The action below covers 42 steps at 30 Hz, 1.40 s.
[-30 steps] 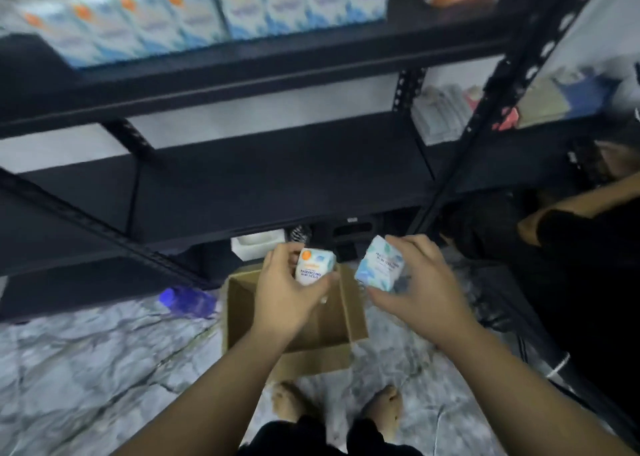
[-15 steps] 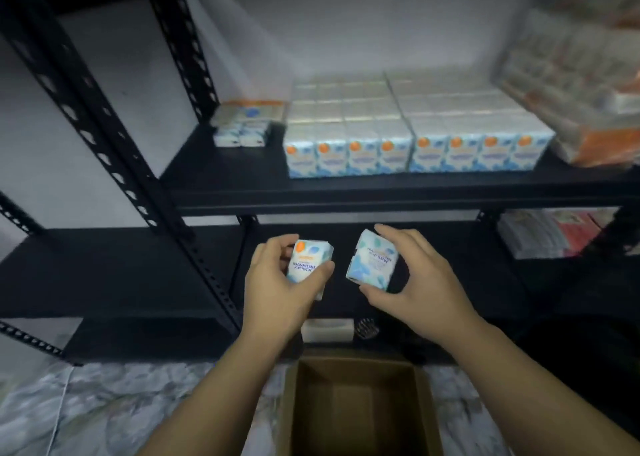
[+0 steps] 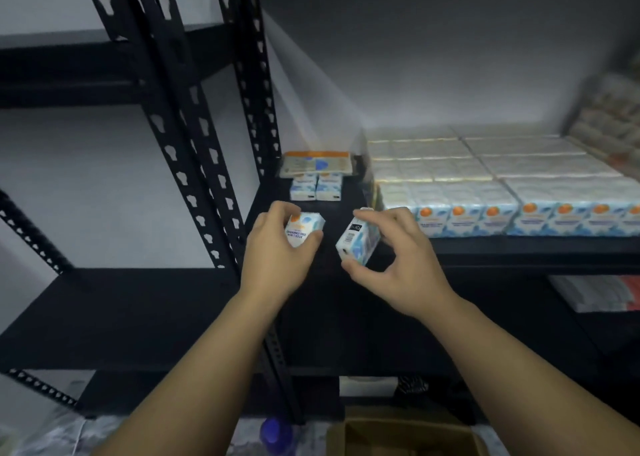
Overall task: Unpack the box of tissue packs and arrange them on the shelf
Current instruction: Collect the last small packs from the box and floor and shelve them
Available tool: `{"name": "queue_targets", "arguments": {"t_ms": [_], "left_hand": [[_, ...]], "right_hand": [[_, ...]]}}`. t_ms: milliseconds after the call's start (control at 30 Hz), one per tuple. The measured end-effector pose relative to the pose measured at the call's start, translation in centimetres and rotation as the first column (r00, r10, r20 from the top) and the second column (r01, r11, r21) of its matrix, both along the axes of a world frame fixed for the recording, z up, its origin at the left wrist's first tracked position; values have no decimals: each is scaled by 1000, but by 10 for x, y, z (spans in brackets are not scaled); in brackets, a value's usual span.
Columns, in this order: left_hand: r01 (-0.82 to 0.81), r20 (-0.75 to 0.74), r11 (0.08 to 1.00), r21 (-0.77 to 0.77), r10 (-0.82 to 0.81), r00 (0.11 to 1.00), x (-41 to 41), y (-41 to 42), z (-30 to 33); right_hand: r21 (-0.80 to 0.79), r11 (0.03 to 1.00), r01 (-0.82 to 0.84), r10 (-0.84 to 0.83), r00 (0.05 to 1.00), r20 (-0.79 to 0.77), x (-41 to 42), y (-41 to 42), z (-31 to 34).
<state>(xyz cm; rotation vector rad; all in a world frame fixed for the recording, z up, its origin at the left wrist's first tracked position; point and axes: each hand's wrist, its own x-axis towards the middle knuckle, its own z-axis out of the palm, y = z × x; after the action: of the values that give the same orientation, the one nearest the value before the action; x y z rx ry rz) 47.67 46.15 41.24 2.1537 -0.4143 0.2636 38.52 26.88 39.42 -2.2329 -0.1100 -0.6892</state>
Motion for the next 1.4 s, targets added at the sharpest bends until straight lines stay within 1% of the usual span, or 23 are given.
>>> {"name": "queue_targets", "arguments": {"t_ms": [100, 167, 267, 433, 533, 667, 800, 933, 1067, 1200, 1400], "left_hand": [[-12, 27, 997, 74, 10, 1000, 14, -2, -2], [-19, 27, 993, 114, 16, 1000, 20, -3, -5], [-16, 25, 987, 160, 13, 1000, 25, -1, -14], [-3, -17, 980, 199, 7, 1000, 30, 6, -26], [51, -42, 975, 218, -43, 998, 31, 11, -28], [149, -73, 951, 271, -134, 988, 33, 19, -31], [139, -32, 961, 240, -135, 990, 37, 19, -31], [106, 3, 974, 202, -109, 994, 40, 17, -36], [116, 27, 971, 209, -124, 992, 44, 14, -40], [102, 18, 973, 206, -108, 994, 49, 8, -39], [100, -37, 970, 223, -94, 995, 71, -11, -31]], "right_hand": [[-25, 1000, -12, 13, 1000, 14, 17, 1, -1], [-53, 999, 12, -12, 1000, 9, 24, 2, -4], [-43, 998, 53, -55, 997, -56, 30, 4, -10], [-20, 997, 72, -75, 987, -144, 40, 7, -21], [-19, 996, 82, -85, 981, -174, 45, 9, -24], [-15, 994, 110, -111, 978, -174, 50, 11, -27], [-76, 988, 131, -141, 980, -140, 57, 11, -31], [-151, 973, 175, -198, 968, -153, 66, 13, -30], [-191, 964, 188, -220, 962, -162, 74, 16, -26], [-202, 956, 215, -254, 948, -193, 87, 22, -21], [-199, 938, 283, -327, 914, -241, 109, 24, -16]]}}
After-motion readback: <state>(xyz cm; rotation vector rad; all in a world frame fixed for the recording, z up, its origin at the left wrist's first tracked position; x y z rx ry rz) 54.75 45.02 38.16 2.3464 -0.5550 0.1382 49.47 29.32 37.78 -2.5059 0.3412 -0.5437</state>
